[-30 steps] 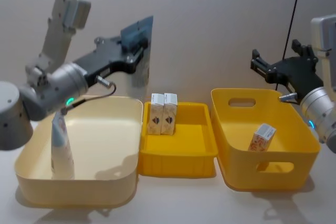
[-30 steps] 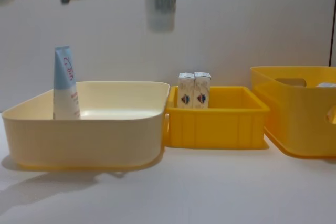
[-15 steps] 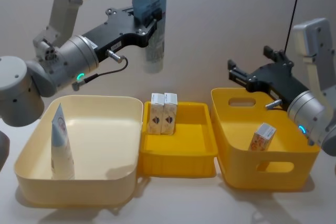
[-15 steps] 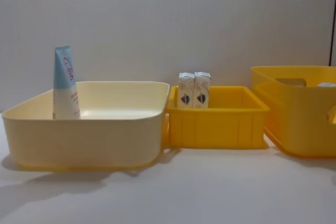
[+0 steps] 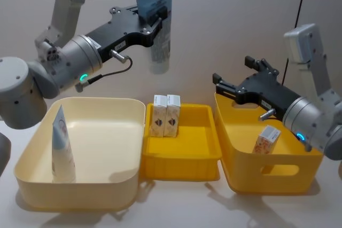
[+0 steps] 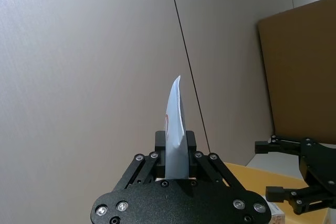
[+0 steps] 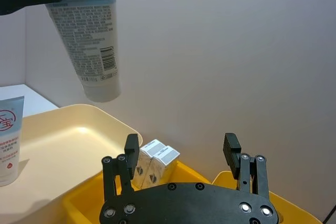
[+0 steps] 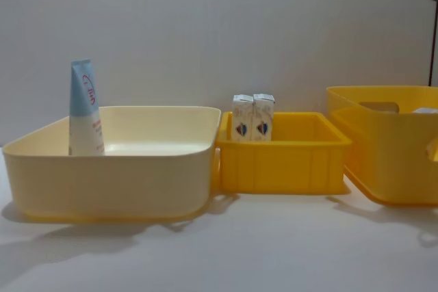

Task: Bimanual collaborative sorting of washing and personal care products

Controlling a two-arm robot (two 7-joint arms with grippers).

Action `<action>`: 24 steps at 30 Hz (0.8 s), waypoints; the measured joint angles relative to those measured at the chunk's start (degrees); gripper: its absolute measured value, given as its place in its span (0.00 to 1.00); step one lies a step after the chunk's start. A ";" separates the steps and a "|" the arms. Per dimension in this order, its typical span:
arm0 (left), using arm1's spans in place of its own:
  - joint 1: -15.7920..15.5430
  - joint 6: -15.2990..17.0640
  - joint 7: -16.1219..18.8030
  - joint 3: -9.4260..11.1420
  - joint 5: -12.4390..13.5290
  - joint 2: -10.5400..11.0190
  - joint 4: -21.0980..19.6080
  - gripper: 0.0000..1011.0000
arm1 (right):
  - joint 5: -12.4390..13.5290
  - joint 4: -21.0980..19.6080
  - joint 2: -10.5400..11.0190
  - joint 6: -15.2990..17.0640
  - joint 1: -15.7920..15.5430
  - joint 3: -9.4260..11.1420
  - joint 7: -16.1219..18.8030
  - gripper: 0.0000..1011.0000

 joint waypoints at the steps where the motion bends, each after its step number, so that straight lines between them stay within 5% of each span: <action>1: 0.10 0.02 0.04 0.05 -0.12 0.05 -0.10 0.20 | 0.09 0.19 -0.01 -0.14 0.12 -0.15 0.07 0.99; 14: 1.27 0.73 0.64 0.33 -1.04 0.89 -1.66 0.20 | -0.52 2.83 -3.08 -1.00 2.18 -2.12 -3.01 0.99; 24: 1.96 1.01 1.59 0.60 -1.22 1.56 -2.83 0.20 | 0.69 5.07 -4.32 2.56 4.92 -4.79 -0.78 0.99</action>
